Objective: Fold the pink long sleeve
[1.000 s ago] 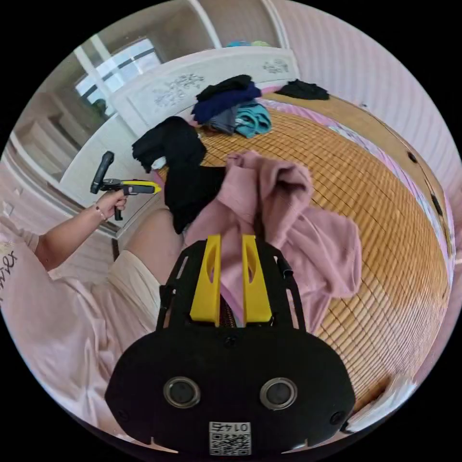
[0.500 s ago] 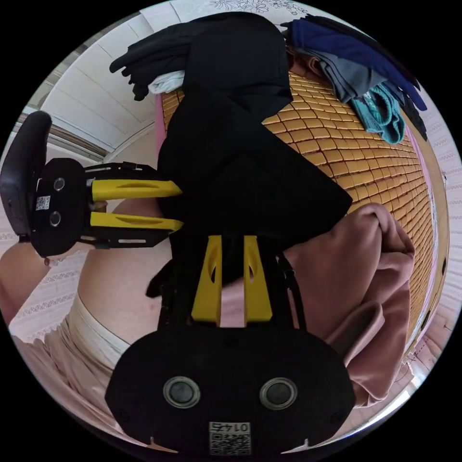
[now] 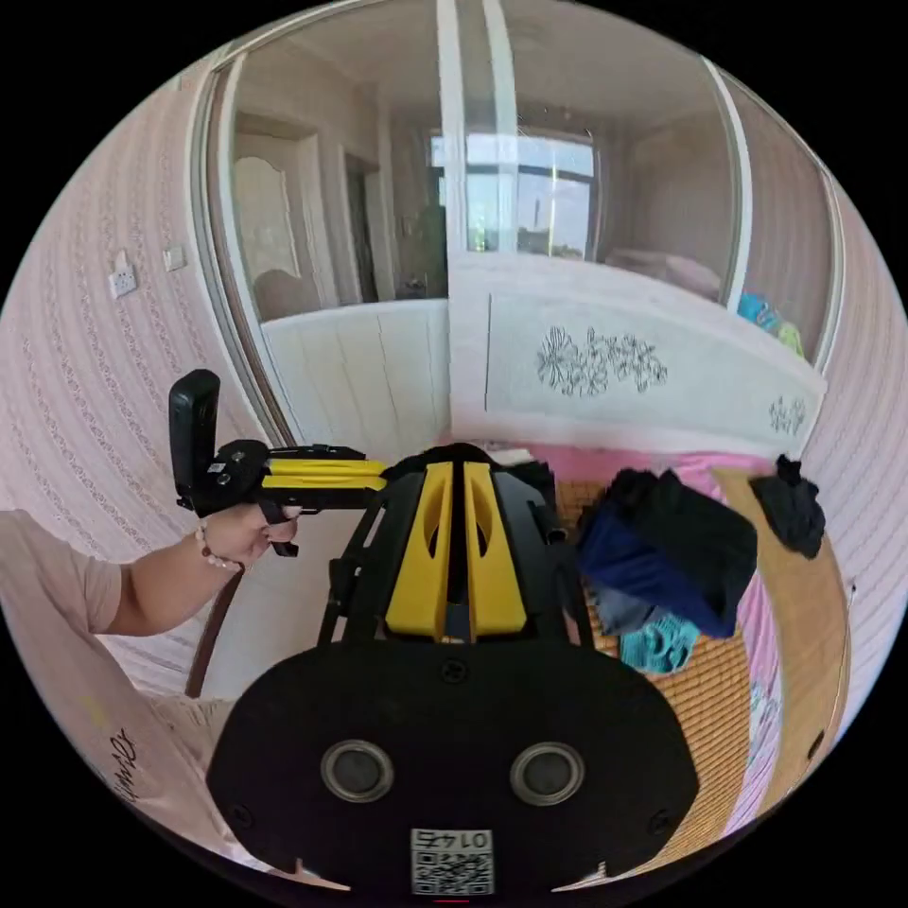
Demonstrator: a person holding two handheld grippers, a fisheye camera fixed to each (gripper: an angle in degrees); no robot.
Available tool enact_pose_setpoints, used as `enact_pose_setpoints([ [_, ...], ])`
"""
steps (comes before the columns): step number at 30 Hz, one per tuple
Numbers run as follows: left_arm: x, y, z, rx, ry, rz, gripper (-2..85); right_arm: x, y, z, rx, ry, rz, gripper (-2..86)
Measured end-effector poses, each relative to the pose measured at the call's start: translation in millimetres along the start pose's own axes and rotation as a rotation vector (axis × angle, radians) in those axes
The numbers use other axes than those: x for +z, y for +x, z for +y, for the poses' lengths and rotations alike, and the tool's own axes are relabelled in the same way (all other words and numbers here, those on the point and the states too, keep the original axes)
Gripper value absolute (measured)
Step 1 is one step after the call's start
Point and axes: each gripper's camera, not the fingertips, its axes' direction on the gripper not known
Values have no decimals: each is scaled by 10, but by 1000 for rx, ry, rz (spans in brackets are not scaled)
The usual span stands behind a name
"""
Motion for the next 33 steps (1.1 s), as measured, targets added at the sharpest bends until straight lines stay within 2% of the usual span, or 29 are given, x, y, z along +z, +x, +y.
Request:
enact_pose_setpoints([
  [3, 166, -436, -73, -96, -94, -169, 16, 291, 3, -265, 46, -104, 80, 27],
  [5, 500, -681, 123, -141, -241, -225, 40, 684, 124, -33, 150, -336, 154, 49],
  [7, 859, -906, 550, -190, -455, -211, 58, 752, 211, 349, 199, -429, 112, 70],
  [11, 764, -833, 1113, -150, -468, -214, 61, 52, 369, 1530, 332, -369, 21, 82],
  [15, 614, -316, 1611, -54, -468, -24, 53, -957, 389, 2787, 516, -367, 136, 82],
  [17, 678, 68, 1778, 22, -507, 112, 55, -1711, 347, 3580, 716, -410, 287, 83],
  [22, 1136, 1361, 2145, 237, -627, 453, 72, -2908, -35, 4691, 994, -485, 588, 86],
  [25, 1402, 1959, 2127, 313, -655, 575, 84, -3216, -213, 5028, 1094, -448, 565, 102],
  [29, 1703, 2509, 2082, 430, -677, 549, 97, -3079, -306, 4969, 1029, -364, 401, 146],
  [33, 1878, 3048, 2219, 455, -758, 663, 106, -2643, -248, 4951, 957, -467, 331, 145],
])
